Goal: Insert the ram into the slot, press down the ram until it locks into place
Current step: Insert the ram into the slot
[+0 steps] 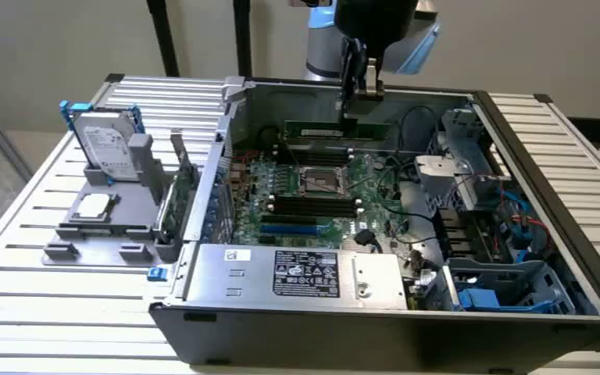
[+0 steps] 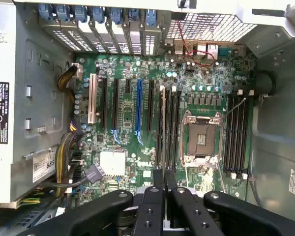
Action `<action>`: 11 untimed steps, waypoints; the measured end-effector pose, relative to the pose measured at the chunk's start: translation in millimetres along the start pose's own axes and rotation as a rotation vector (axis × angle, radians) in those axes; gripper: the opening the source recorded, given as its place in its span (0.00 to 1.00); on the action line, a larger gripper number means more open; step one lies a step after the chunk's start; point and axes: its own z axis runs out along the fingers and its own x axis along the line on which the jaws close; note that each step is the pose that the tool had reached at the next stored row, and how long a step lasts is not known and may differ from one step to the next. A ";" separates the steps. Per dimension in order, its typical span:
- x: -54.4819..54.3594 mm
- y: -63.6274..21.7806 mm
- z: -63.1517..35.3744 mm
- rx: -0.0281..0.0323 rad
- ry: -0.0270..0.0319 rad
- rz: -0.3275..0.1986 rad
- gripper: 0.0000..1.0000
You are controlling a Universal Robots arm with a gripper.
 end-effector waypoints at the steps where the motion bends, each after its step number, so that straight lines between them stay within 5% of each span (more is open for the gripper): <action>1: 0.0 0.0 0.0 0.0000 0.0000 0.000 0.13; 11: 0.0 0.0 0.0 0.0000 0.0000 0.000 0.13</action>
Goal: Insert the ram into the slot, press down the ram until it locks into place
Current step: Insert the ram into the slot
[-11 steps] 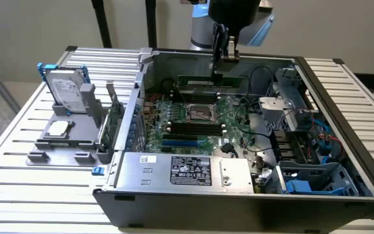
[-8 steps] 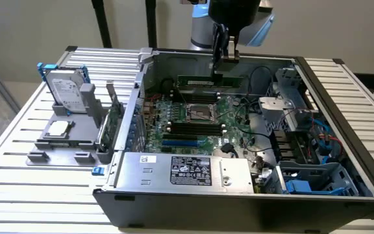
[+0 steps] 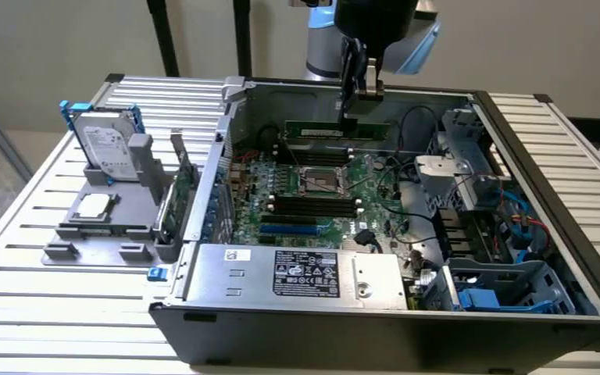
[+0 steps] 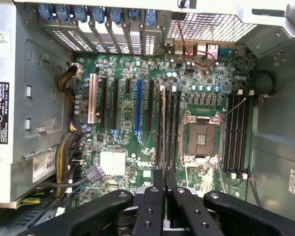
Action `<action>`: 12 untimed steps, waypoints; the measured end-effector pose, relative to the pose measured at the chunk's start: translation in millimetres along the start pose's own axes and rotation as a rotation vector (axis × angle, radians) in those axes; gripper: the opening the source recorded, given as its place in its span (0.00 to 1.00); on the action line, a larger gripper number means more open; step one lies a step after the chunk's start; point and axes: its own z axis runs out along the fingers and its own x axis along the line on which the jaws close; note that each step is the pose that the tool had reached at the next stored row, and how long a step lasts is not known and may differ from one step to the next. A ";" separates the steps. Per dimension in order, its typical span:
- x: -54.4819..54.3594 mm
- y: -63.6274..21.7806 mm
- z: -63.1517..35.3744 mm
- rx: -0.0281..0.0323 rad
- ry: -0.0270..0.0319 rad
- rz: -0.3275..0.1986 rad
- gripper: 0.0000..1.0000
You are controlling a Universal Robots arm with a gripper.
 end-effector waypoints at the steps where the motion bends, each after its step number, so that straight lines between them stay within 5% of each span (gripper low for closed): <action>1: 0.0 0.0 0.0 0.0000 0.0001 0.000 0.13; 12: 0.0 -0.1 3.6 -0.0001 -0.0003 0.012 0.13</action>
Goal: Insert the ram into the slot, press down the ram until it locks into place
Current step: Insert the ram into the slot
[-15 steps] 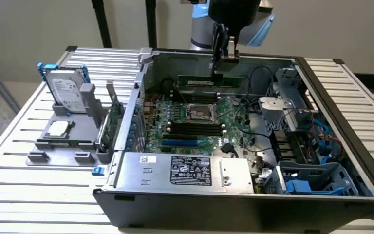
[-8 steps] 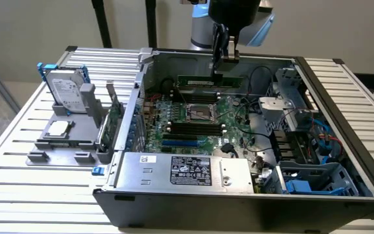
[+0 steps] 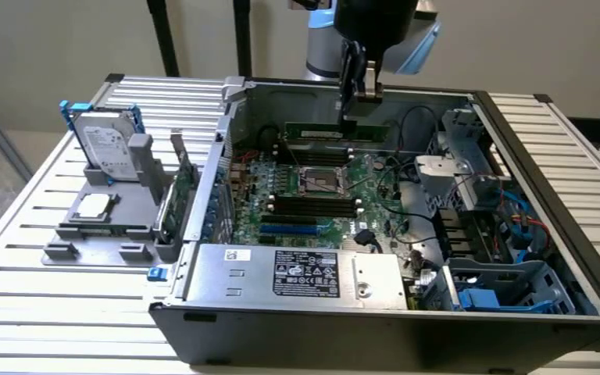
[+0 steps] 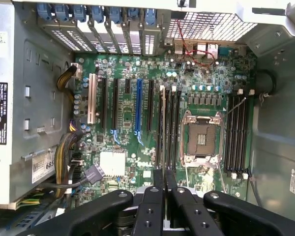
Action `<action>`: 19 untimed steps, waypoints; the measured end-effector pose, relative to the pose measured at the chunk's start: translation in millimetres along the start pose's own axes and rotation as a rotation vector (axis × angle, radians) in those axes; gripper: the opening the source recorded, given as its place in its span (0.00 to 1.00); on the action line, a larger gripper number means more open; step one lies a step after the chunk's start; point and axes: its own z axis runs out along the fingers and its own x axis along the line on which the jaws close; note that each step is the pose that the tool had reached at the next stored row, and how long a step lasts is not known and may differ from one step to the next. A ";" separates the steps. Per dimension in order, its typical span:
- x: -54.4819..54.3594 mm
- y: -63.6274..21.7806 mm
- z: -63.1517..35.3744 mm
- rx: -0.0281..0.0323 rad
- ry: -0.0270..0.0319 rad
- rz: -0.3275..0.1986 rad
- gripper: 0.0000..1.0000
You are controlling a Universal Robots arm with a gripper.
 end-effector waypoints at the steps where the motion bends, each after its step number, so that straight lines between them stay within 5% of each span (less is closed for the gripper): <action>1: 0.0 0.1 1.6 0.0001 0.0000 0.009 0.13; 6: 0.1 1.2 9.8 0.0009 0.0019 0.056 0.13; 19: 0.5 3.0 33.5 0.0009 0.0020 0.057 0.13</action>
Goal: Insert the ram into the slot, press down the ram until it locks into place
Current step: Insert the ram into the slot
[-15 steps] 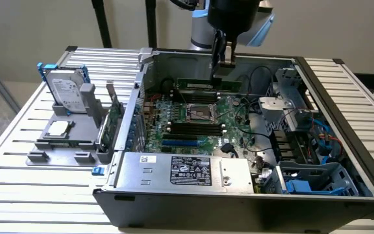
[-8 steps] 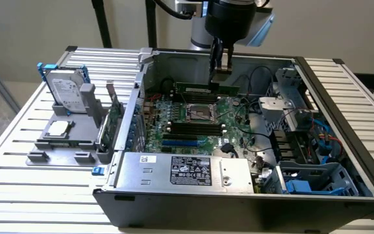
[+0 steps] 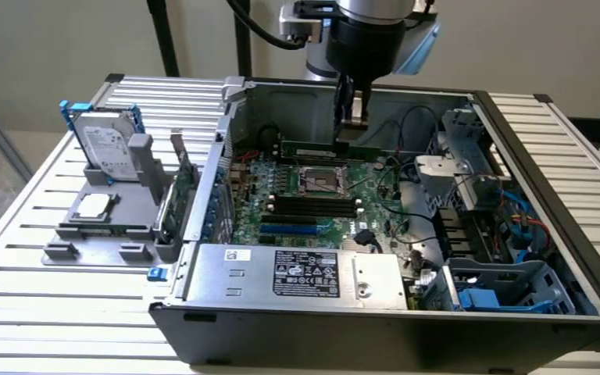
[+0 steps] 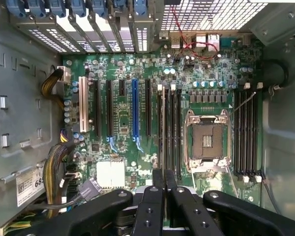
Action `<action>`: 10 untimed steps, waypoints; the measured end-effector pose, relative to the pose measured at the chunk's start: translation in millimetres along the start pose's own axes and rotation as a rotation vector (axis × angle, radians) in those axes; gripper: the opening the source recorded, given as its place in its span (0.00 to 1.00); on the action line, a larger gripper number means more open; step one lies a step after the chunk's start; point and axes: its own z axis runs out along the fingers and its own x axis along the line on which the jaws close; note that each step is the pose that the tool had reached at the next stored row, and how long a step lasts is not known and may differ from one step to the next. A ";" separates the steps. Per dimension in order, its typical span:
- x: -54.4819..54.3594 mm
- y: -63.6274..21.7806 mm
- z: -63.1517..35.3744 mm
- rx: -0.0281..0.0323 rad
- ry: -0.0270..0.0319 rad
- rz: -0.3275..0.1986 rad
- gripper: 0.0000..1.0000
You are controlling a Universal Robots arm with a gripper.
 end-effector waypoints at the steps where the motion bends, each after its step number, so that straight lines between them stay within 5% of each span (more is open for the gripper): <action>1: 0.0 0.1 1.8 0.0000 0.0001 0.000 0.13; 10: 0.4 2.7 18.3 0.0000 -0.0001 -0.002 0.13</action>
